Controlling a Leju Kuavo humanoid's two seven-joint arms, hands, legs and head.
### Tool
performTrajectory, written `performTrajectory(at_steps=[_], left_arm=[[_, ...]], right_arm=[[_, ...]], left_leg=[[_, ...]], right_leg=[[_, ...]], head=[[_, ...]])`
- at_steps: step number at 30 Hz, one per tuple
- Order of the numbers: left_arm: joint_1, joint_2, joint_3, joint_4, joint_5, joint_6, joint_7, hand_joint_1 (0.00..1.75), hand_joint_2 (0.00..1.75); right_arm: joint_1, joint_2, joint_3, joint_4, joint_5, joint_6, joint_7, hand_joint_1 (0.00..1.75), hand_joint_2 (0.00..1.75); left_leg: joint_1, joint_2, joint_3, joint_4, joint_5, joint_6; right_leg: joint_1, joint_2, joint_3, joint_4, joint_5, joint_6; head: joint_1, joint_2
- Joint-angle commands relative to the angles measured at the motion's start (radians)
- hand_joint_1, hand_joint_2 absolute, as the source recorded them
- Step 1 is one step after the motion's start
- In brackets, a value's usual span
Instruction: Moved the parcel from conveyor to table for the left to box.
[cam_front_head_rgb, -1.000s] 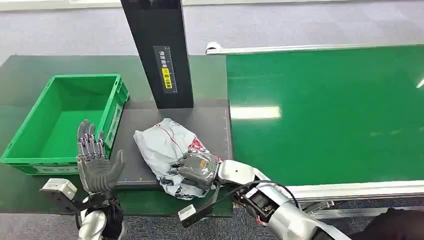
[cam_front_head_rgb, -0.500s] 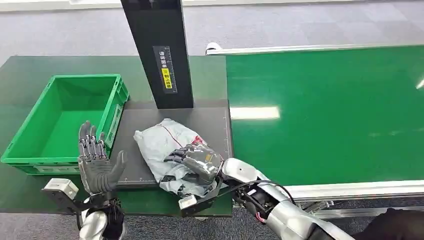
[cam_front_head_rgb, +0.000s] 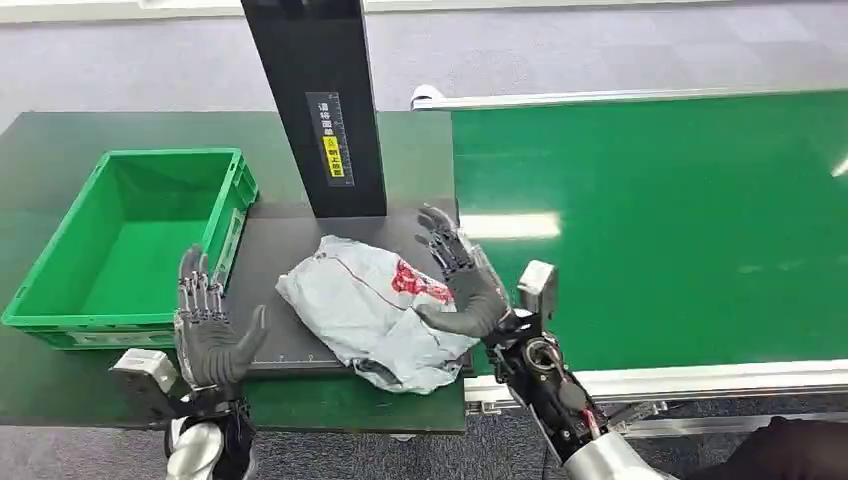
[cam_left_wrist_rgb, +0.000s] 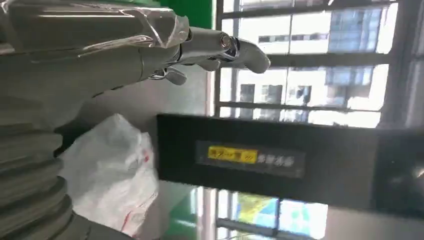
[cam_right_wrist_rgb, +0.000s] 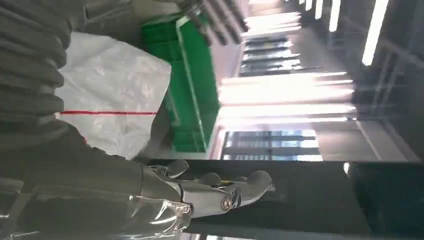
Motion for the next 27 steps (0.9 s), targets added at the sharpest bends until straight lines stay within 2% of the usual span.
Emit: performTrajectory(at_steps=[1,5,6,12,13,19,23,24,25,27], left_arm=[[-0.053,0.064,-0.106,0.174,-0.174,0.017,0.087,0.0,1.75],[-0.063,0.094,-0.168,0.213,-0.369,0.053,0.15,0.0,1.75],[-0.078,0.119,-0.228,0.245,-0.578,0.126,0.215,0.0,1.75],[-0.083,0.109,-0.257,0.277,-0.807,0.164,0.332,0.0,1.75],[-0.09,0.11,-0.253,0.297,-0.911,0.184,0.416,0.0,1.75],[-0.137,0.085,-0.209,0.417,-0.996,0.193,0.488,0.0,1.75],[-0.145,0.072,-0.178,0.444,-0.943,0.167,0.451,0.0,1.75],[-0.145,0.07,-0.171,0.444,-0.937,0.173,0.44,1.36,1.75],[-0.145,0.07,-0.171,0.446,-0.938,0.17,0.433,1.71,1.75],[-0.14,0.068,-0.163,0.436,-0.925,0.181,0.416,1.75,1.75]], right_arm=[[0.043,-0.02,-0.163,0.025,-0.007,0.076,-0.003,0.0,1.75],[0.053,-0.031,-0.192,0.009,-0.004,0.098,-0.003,0.0,1.75],[0.057,-0.037,-0.207,-0.004,-0.003,0.103,-0.003,0.0,1.75],[0.09,-0.037,-0.258,-0.046,-0.004,0.112,-0.003,0.0,1.75],[0.103,-0.032,-0.273,-0.057,0.011,0.105,-0.003,0.0,1.75],[0.128,-0.014,-0.313,-0.089,0.07,0.098,0.012,0.0,1.75],[0.12,-0.005,-0.321,-0.048,0.101,0.079,0.021,0.0,1.75],[0.118,-0.003,-0.326,-0.031,0.108,0.074,0.023,0.0,1.75],[0.117,0.0,-0.333,-0.013,0.115,0.066,0.031,0.0,1.75],[0.112,0.0,-0.338,0.021,0.125,0.055,0.039,0.0,1.75]], left_leg=[[-0.001,-0.003,0.002,-0.002,0.001,0.001],[-0.001,-0.003,0.002,-0.003,0.001,0.001],[-0.001,-0.002,0.002,-0.002,0.001,0.001],[-0.001,-0.002,0.002,-0.002,0.001,0.001],[-0.001,-0.002,0.001,-0.001,0.001,0.001],[-0.001,-0.002,0.002,-0.003,0.001,0.001],[-0.001,-0.001,0.002,-0.001,0.0,0.001],[-0.001,-0.001,0.002,-0.003,0.001,0.001],[-0.001,0.0,0.003,-0.002,0.0,0.001],[-0.001,-0.001,0.003,-0.003,0.001,0.001]], right_leg=[[-0.001,-0.003,0.002,-0.001,0.0,0.0],[-0.001,-0.003,0.003,-0.002,0.0,0.0],[-0.001,-0.002,0.002,-0.001,0.0,0.0],[-0.001,-0.002,0.002,-0.002,0.0,0.0],[-0.001,-0.002,0.002,-0.001,0.0,0.0],[-0.001,-0.002,0.002,-0.002,0.0,0.0],[0.0,0.0,0.002,-0.001,0.0,0.0],[-0.001,0.0,0.003,-0.003,0.001,0.0],[-0.001,0.0,0.003,-0.001,0.0,0.0],[-0.001,0.0,0.003,-0.002,0.001,0.0]], head=[[0.0,0.0],[0.0,0.0],[0.0,0.0],[0.0,0.0],[0.0,0.0],[0.0,0.0],[0.0,0.0],[0.0,0.0],[0.0,0.0],[0.0,0.0]])
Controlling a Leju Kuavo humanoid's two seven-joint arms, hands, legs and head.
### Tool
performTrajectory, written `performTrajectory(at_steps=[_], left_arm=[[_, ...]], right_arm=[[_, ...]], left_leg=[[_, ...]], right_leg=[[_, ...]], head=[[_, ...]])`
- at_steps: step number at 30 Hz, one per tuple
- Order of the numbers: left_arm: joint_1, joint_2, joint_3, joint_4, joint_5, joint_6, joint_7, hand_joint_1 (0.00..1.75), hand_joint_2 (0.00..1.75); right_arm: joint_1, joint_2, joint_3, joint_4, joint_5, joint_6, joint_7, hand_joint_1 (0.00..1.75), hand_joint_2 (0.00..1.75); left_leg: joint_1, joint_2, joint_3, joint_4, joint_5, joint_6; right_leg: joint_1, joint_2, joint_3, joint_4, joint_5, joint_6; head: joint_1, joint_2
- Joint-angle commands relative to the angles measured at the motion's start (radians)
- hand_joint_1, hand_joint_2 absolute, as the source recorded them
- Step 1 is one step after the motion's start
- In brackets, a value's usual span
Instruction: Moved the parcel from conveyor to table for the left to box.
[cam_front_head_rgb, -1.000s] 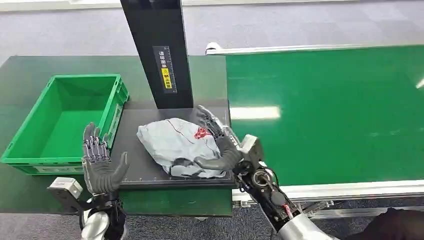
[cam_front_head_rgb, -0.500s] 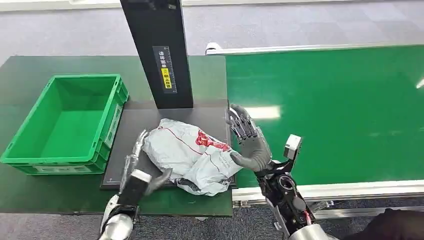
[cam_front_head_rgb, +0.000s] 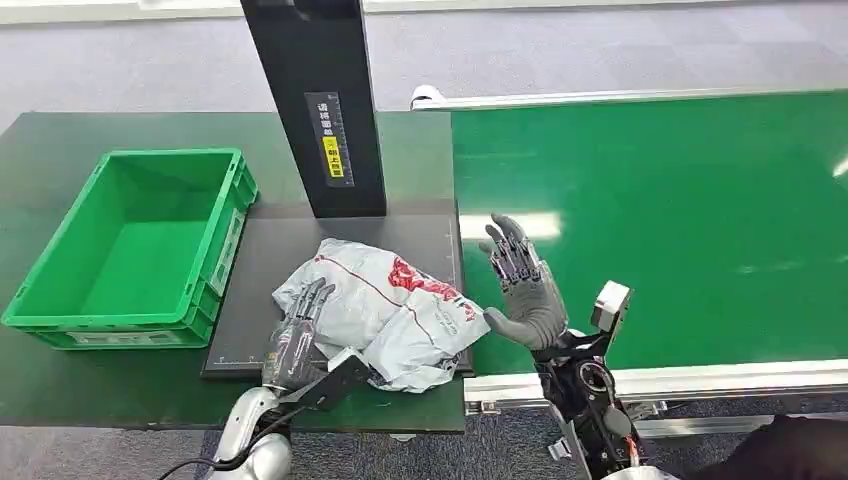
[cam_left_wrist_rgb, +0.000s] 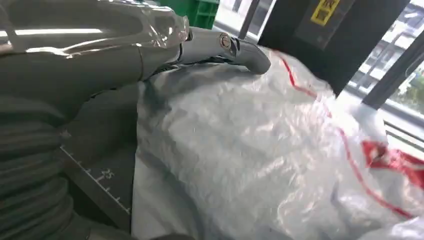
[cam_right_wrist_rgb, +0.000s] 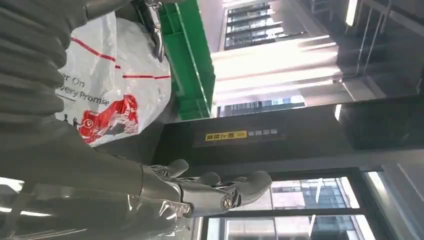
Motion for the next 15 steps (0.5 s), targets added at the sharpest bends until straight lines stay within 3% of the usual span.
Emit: performTrajectory(at_steps=[1,10,15], left_arm=[[-0.034,-0.005,0.037,0.121,0.039,0.008,-0.058,1.75,1.75],[-0.017,-0.014,0.052,0.069,0.159,0.056,-0.169,1.75,1.75],[-0.012,-0.014,0.052,0.058,0.174,0.07,-0.185,1.75,1.75]], right_arm=[[-0.019,0.019,-0.059,0.125,0.036,-0.031,0.042,0.0,1.75],[-0.054,0.034,-0.09,0.331,0.001,-0.06,0.152,0.0,1.75],[-0.055,0.031,-0.086,0.351,0.002,-0.061,0.152,0.0,1.75]], left_leg=[[0.0,0.0,0.002,-0.002,0.0,0.001],[-0.001,0.0,0.003,-0.003,0.001,0.001],[0.0,0.0,0.001,-0.001,0.0,0.001]], right_leg=[[0.0,0.0,0.002,-0.002,0.0,0.0],[0.0,0.0,0.003,-0.003,0.001,0.0],[0.0,0.001,0.001,-0.001,0.0,0.0]], head=[[0.0,0.0],[0.0,0.0],[0.0,0.0]])
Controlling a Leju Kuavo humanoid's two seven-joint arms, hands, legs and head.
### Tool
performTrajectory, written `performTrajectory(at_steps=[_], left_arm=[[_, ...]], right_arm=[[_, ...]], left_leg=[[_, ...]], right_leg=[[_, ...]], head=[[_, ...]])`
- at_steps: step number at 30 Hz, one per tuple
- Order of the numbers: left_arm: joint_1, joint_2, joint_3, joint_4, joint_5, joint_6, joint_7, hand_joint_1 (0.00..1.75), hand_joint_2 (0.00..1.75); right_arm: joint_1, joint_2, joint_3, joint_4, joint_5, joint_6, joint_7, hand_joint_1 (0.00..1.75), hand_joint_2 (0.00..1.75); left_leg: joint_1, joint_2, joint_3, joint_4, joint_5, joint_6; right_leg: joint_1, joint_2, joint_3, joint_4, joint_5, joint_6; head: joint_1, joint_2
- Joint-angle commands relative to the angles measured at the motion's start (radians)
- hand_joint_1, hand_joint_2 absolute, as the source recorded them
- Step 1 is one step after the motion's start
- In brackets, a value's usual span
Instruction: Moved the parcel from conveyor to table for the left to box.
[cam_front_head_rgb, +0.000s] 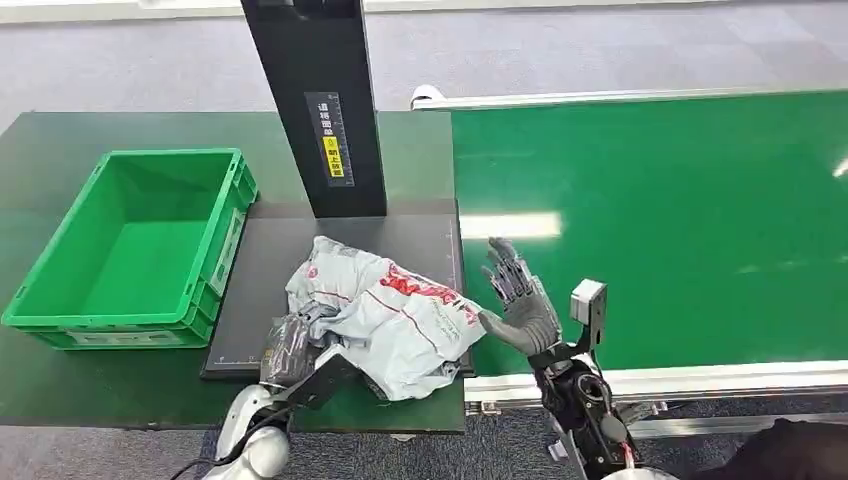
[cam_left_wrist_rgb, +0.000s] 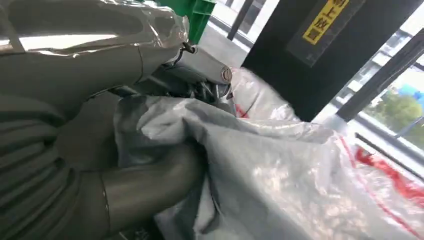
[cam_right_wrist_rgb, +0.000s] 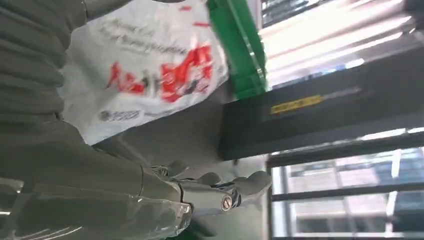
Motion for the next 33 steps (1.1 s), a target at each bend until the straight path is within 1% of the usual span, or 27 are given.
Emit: performTrajectory(at_steps=[1,2,3,4,5,7,9,11,12,13,15,16,17,18,19,20,22,23,24,25,27,28,29,30,31,32,33], left_arm=[[0.006,-0.009,0.031,0.012,0.055,0.025,-0.047,1.75,1.75],[0.013,-0.01,0.037,-0.006,0.081,0.038,-0.067,1.75,1.75],[0.016,-0.008,0.036,-0.018,0.089,0.047,-0.082,1.75,1.75],[0.029,-0.014,0.052,-0.053,0.133,0.072,-0.117,1.75,1.75],[0.034,-0.01,0.052,-0.068,0.137,0.087,-0.13,1.75,1.75],[0.055,-0.012,0.065,-0.125,0.186,0.149,-0.211,1.75,1.75],[0.068,-0.013,0.071,-0.182,0.226,0.212,-0.283,1.75,1.75],[0.066,-0.009,0.067,-0.209,0.23,0.273,-0.317,1.75,1.75],[0.062,-0.007,0.066,-0.212,0.229,0.27,-0.315,1.75,1.75],[0.059,-0.006,0.066,-0.235,0.214,0.343,-0.353,1.75,1.75],[0.061,-0.023,0.102,-0.318,0.138,0.359,-0.353,1.75,1.75],[0.044,-0.05,0.15,-0.356,-0.006,0.359,-0.353,1.75,1.75],[0.036,-0.063,0.164,-0.384,-0.061,0.359,-0.353,1.75,1.75],[0.022,-0.066,0.166,-0.37,-0.062,0.359,-0.353,1.75,1.75],[-0.002,-0.091,0.22,-0.411,-0.208,0.359,-0.353,1.75,1.75],[-0.031,-0.092,0.243,-0.435,-0.266,0.359,-0.353,1.75,1.75],[-0.076,-0.09,0.273,-0.402,-0.297,0.359,-0.353,1.75,1.75],[-0.126,-0.102,0.332,-0.372,-0.362,0.359,-0.353,1.75,1.75],[-0.126,-0.102,0.332,-0.372,-0.362,0.359,-0.353,1.75,1.75],[-0.164,-0.093,0.353,-0.338,-0.374,0.359,-0.353,1.75,1.75],[-0.164,-0.093,0.353,-0.338,-0.374,0.359,-0.353,1.75,1.75],[-0.183,-0.104,0.398,-0.313,-0.422,0.359,-0.353,1.75,1.75],[-0.253,-0.107,0.456,-0.213,-0.49,0.359,-0.288,1.75,1.75],[-0.299,-0.09,0.49,-0.165,-0.555,0.359,-0.222,1.75,1.75],[-0.368,-0.048,0.488,-0.022,-0.585,0.359,-0.101,1.75,1.75],[-0.429,0.002,0.477,0.041,-0.578,0.359,-0.065,1.75,1.75],[-0.47,0.037,0.478,0.098,-0.636,0.359,0.019,1.75,1.75]], right_arm=[[-0.056,0.01,-0.023,0.191,0.012,-0.049,0.012,0.0,1.75],[-0.056,0.005,-0.023,0.184,0.015,-0.07,0.02,0.0,0.0],[-0.052,-0.001,-0.021,0.17,0.019,-0.085,0.015,0.0,0.0],[-0.04,-0.014,-0.017,0.127,0.034,-0.113,-0.006,0.0,1.75],[-0.033,-0.023,-0.015,0.099,0.043,-0.13,-0.008,0.0,1.75],[-0.003,-0.042,-0.005,0.012,0.072,-0.163,-0.008,0.0,1.75],[0.009,-0.053,0.003,-0.037,0.1,-0.192,-0.013,0.0,1.75],[0.003,-0.052,0.007,-0.027,0.097,-0.187,-0.007,0.0,1.75],[0.003,-0.051,0.007,-0.025,0.098,-0.187,-0.007,0.0,1.75],[-0.007,-0.047,0.012,0.003,0.095,-0.188,-0.013,0.0,1.75],[-0.028,-0.039,0.028,0.054,0.089,-0.184,-0.027,0.0,1.75],[-0.039,-0.031,0.036,0.083,0.088,-0.191,-0.033,0.0,1.75],[-0.043,-0.027,0.041,0.094,0.086,-0.191,-0.041,0.0,1.75],[-0.044,-0.024,0.043,0.098,0.087,-0.193,-0.041,0.0,1.75],[-0.048,-0.022,0.05,0.104,0.083,-0.196,-0.051,0.0,1.75],[-0.05,-0.019,0.055,0.102,0.082,-0.196,-0.054,0.0,1.75],[-0.052,-0.013,0.058,0.094,0.08,-0.198,-0.048,0.0,1.75],[-0.045,-0.013,0.059,0.08,0.079,-0.205,-0.038,0.0,1.75],[-0.045,-0.013,0.059,0.08,0.079,-0.205,-0.038,0.0,1.75],[-0.039,-0.015,0.06,0.074,0.078,-0.206,-0.036,0.0,1.75],[-0.039,-0.015,0.06,0.074,0.078,-0.206,-0.036,0.0,1.75],[-0.035,-0.016,0.06,0.069,0.078,-0.206,-0.034,0.0,1.75],[-0.028,-0.02,0.063,0.056,0.084,-0.212,-0.03,0.0,1.75],[-0.026,-0.021,0.065,0.049,0.087,-0.213,-0.029,0.0,1.75],[-0.024,-0.021,0.065,0.046,0.089,-0.215,-0.027,0.0,1.75],[-0.026,-0.023,0.071,0.045,0.093,-0.208,-0.026,0.0,1.75],[-0.031,-0.023,0.074,0.05,0.094,-0.206,-0.026,0.0,1.75]], left_leg=[[-0.001,0.001,0.002,-0.002,0.0,0.001],[0.0,0.001,0.001,-0.001,0.0,0.001],[-0.001,0.001,0.001,-0.001,0.0,0.001],[-0.001,0.001,0.001,-0.002,0.0,0.001],[-0.001,0.001,0.001,-0.001,0.0,0.001],[-0.001,0.0,0.0,-0.001,0.0,0.001],[0.0,0.0,-0.001,0.0,0.0,0.001],[-0.001,-0.001,-0.001,0.0,0.0,0.001],[0.0,0.0,-0.001,0.001,0.0,0.0],[-0.001,0.0,0.0,0.0,0.0,0.001],[0.0,0.0,-0.001,0.0,0.0,0.001],[0.0,0.0,-0.001,0.0,0.0,0.001],[0.0,0.001,-0.002,0.001,0.0,0.001],[0.001,0.001,-0.003,0.002,0.0,0.0],[0.0,0.0,-0.002,0.001,0.0,0.001],[0.0,0.001,-0.002,0.001,0.0,0.001],[0.0,0.001,-0.002,0.001,0.0,0.001],[0.0,0.001,-0.003,0.001,0.0,0.001],[0.0,0.0,-0.002,0.001,0.001,0.0],[0.0,0.0,-0.002,0.0,0.001,0.001],[0.0,0.0,-0.001,0.0,0.001,0.0],[0.0,0.0,-0.001,0.0,0.001,0.001],[0.0,0.001,0.0,0.0,0.0,0.001],[0.0,0.0,0.0,0.0,0.001,0.0],[0.0,-0.002,0.0,-0.001,0.002,0.001],[0.0,-0.002,0.0,0.0,0.002,0.0],[0.0,-0.003,0.0,0.0,0.002,0.0]], right_leg=[[-0.001,0.001,0.002,-0.002,0.0,0.0],[0.0,0.001,0.001,-0.001,0.0,0.0],[0.0,0.001,0.001,-0.001,0.0,0.0],[-0.001,0.001,0.001,-0.001,0.0,0.0],[0.0,0.001,0.0,-0.001,0.0,0.0],[-0.001,0.001,0.0,-0.001,0.0,0.0],[0.0,0.0,-0.001,0.0,0.0,0.0],[0.0,-0.001,-0.001,0.0,0.0,0.0],[0.0,0.0,-0.002,0.0,0.0,0.0],[-0.001,0.0,-0.001,-0.001,0.0,0.0],[0.0,0.0,-0.002,0.0,0.0,0.0],[0.0,0.0,-0.002,0.0,0.0,0.0],[0.0,0.001,-0.002,0.0,0.0,0.0],[0.001,0.001,-0.002,0.001,0.0,0.0],[0.0,0.0,-0.002,0.0,0.001,0.0],[0.0,0.001,-0.002,0.0,0.0,0.0],[0.0,0.001,-0.003,0.0,0.001,0.0],[0.001,0.001,-0.003,0.001,0.001,0.0],[0.0,0.0,-0.002,0.001,0.001,0.0],[0.0,0.0,-0.002,0.0,0.001,-0.001],[0.0,0.0,-0.001,0.001,0.001,0.0],[0.0,0.0,-0.001,0.0,0.001,-0.001],[0.0,0.001,-0.001,0.0,0.001,-0.001],[0.0,-0.001,-0.001,0.0,0.001,-0.001],[0.0,-0.002,-0.001,-0.001,0.002,-0.001],[0.0,-0.002,-0.001,0.0,0.001,-0.001],[0.0,-0.003,0.0,0.0,0.001,-0.001]], head=[[0.0,0.0],[0.0,0.0],[0.0,0.0],[0.0,0.0],[0.0,0.0],[0.0,0.0],[0.0,0.0],[0.0,0.0],[0.0,0.0],[0.0,0.0],[0.0,0.0],[0.0,0.0],[0.0,0.0],[0.0,0.0],[0.0,0.0],[0.0,0.0],[0.0,0.0],[0.0,0.0],[0.0,0.0],[0.0,0.0],[0.0,0.0],[0.0,0.0],[0.0,0.0],[0.0,0.0],[0.0,0.0],[0.0,0.0],[0.0,0.0]])
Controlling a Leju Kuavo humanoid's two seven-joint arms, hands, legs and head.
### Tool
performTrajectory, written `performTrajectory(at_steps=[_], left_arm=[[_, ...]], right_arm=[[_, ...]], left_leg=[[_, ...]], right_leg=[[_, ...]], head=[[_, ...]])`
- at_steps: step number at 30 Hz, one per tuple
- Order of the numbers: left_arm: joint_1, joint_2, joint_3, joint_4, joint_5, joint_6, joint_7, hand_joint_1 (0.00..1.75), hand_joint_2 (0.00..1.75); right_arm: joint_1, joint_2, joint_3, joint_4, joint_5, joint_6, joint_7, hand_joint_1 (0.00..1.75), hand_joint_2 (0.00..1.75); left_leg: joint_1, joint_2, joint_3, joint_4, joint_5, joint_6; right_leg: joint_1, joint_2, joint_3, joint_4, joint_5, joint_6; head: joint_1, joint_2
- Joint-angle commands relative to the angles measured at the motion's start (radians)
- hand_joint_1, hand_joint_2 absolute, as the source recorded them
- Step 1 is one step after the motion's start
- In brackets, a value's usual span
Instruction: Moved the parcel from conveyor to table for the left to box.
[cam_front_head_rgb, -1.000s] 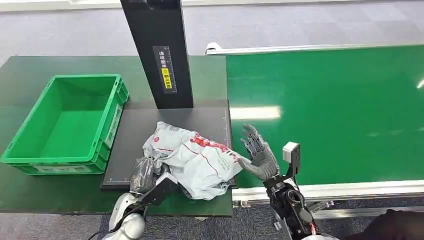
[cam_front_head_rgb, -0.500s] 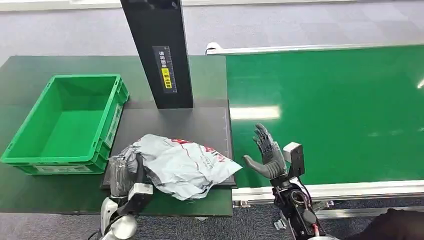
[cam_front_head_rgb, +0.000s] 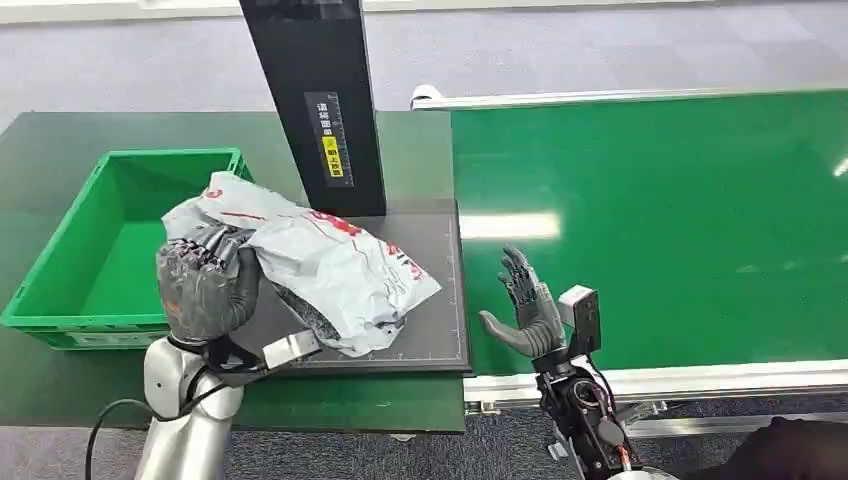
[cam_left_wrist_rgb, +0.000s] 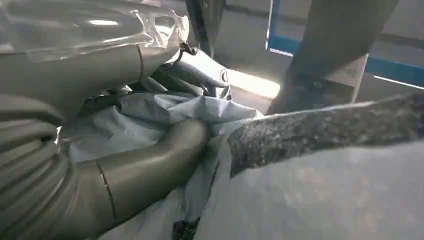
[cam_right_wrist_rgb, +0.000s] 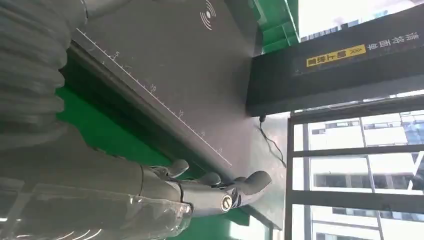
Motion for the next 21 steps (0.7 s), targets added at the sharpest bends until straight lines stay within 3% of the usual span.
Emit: performTrajectory(at_steps=[1,7,9,11,14,21], left_arm=[[-0.363,0.12,0.19,0.463,-0.212,0.037,0.346,1.75,1.75],[-0.382,0.139,0.188,0.487,-0.194,0.037,0.34,1.75,1.75],[-0.411,0.182,0.166,0.564,-0.258,0.037,0.49,1.75,1.75],[-0.547,0.279,0.11,0.877,-0.337,0.037,0.679,1.75,1.75],[-0.662,0.331,0.07,1.082,-0.37,-0.032,0.806,1.75,1.75],[-0.731,0.378,0.111,1.128,-0.313,-0.129,0.867,1.75,1.75]], right_arm=[[-0.033,-0.006,0.04,0.029,0.013,0.001,0.012,0.0,1.75],[-0.036,-0.004,0.041,0.031,0.013,0.001,0.012,0.0,1.75],[-0.043,-0.003,0.046,0.044,0.018,0.003,0.008,0.0,1.75],[-0.056,0.002,0.056,0.055,0.029,0.017,-0.005,0.0,1.75],[-0.073,0.006,0.06,0.064,0.028,0.066,-0.015,0.0,1.75],[-0.071,0.01,0.073,0.031,0.092,0.08,-0.02,0.0,1.75]], left_leg=[[-0.001,-0.003,0.0,-0.002,0.003,0.0],[-0.001,0.0,0.0,-0.001,0.003,0.0],[0.0,0.0,0.0,0.0,0.002,0.0],[-0.001,0.001,0.0,-0.001,0.003,-0.001],[0.0,0.0,-0.001,0.0,0.003,-0.001],[0.0,0.002,-0.002,-0.001,0.004,-0.001]], right_leg=[[-0.001,-0.003,0.001,0.0,0.001,-0.001],[0.0,-0.001,0.0,0.0,0.002,-0.002],[0.0,0.0,0.0,0.0,0.001,-0.002],[0.0,0.001,0.0,0.0,0.002,-0.002],[0.0,-0.001,-0.001,0.001,0.002,-0.003],[0.001,0.001,-0.004,0.0,0.004,-0.004]], head=[[0.0,0.0],[0.0,0.0],[0.0,0.0],[0.0,0.0],[0.0,0.0],[0.0,0.0]])
